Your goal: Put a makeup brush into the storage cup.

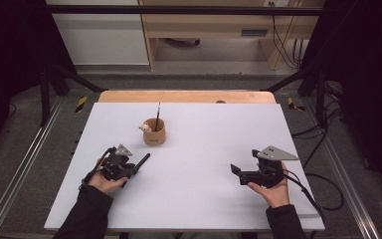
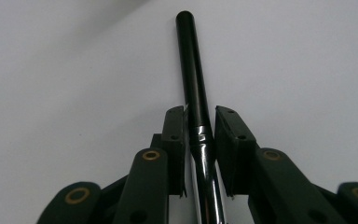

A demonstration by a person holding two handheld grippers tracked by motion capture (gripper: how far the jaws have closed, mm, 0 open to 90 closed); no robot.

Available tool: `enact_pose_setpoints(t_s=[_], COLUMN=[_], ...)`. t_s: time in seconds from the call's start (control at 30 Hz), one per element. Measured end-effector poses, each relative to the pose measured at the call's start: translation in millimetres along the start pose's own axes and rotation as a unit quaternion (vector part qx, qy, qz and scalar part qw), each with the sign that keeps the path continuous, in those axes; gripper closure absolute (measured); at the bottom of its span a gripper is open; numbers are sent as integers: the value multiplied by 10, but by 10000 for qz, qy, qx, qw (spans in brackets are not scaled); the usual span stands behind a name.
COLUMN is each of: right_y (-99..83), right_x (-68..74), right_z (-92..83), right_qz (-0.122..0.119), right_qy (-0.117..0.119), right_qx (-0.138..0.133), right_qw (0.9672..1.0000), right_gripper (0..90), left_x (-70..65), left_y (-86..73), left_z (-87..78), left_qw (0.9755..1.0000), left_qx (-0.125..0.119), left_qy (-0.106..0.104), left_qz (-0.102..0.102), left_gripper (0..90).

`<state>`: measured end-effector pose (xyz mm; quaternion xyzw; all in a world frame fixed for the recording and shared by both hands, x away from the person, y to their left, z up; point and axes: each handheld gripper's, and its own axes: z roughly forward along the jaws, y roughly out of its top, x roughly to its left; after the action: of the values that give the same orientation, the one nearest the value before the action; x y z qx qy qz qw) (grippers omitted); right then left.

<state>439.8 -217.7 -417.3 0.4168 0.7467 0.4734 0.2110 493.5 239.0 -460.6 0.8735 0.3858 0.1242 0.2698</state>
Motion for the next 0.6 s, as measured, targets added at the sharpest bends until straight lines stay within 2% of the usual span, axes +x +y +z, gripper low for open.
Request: enact_pose_setpoints(t_s=[0.6], right_y=[-3], right_x=[2], right_z=[7], right_qz=[-3], right_qy=[-1], right_qx=[10], right_qw=[10000], right_gripper=[61], left_x=[-21], left_y=[19], left_z=[-2], left_qw=[9998], left_qx=[86], left_qy=[-50], left_qz=[171], left_gripper=[774])
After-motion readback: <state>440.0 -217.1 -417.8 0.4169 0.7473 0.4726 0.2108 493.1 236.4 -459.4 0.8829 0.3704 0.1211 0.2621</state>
